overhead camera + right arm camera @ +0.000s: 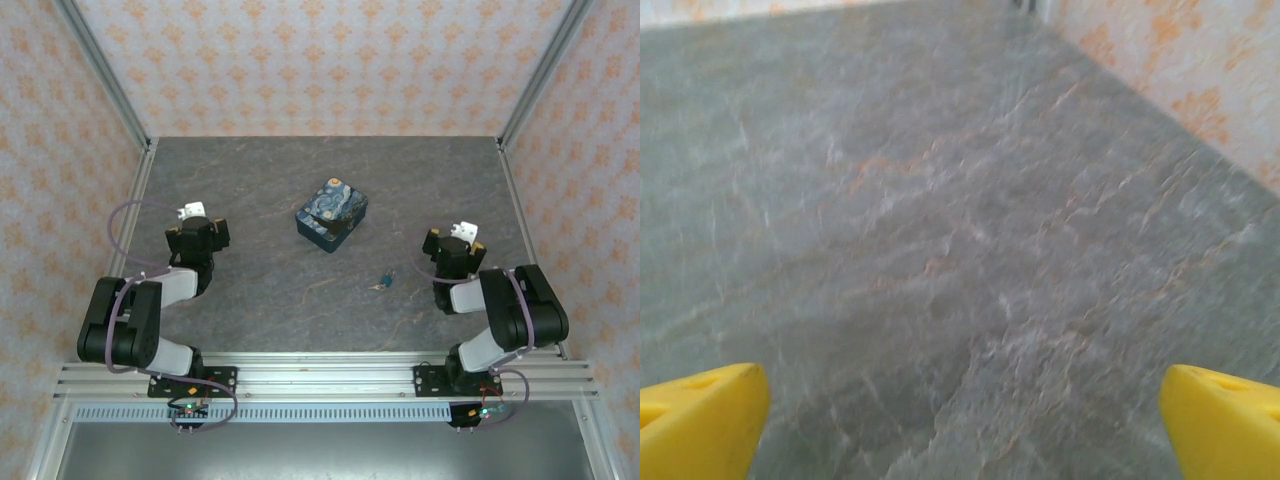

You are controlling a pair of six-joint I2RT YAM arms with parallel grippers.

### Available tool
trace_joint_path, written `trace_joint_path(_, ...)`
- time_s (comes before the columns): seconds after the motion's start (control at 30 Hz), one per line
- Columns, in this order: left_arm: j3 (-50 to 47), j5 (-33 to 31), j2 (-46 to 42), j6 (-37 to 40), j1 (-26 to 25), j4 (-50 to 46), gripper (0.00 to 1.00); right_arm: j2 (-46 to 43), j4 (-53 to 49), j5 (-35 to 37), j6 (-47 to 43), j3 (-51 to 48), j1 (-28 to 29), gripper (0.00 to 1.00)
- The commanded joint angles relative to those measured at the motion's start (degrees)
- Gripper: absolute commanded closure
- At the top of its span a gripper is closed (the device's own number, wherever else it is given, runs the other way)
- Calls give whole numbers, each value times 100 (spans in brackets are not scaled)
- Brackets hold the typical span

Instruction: Unlock a padlock with a key

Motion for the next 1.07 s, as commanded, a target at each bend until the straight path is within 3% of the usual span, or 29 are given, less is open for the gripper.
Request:
trace_joint_path(0.0,-24,728,167,239,14,743,0,-34,326,-563,-327,337,-20,1)
trace_joint_path(0.17,-34,960,254,334,10,827,0,11,-649,-790,17,859,-337,1)
trace_joint_path(0.47,-66,942,245,354,-6,882,0,-48,-360,-361,181,667,-343,1)
trace_joint_path(1.03,-57,947,249,349,-8,873,0,-21,-494,-710,-1,768,-319,1)
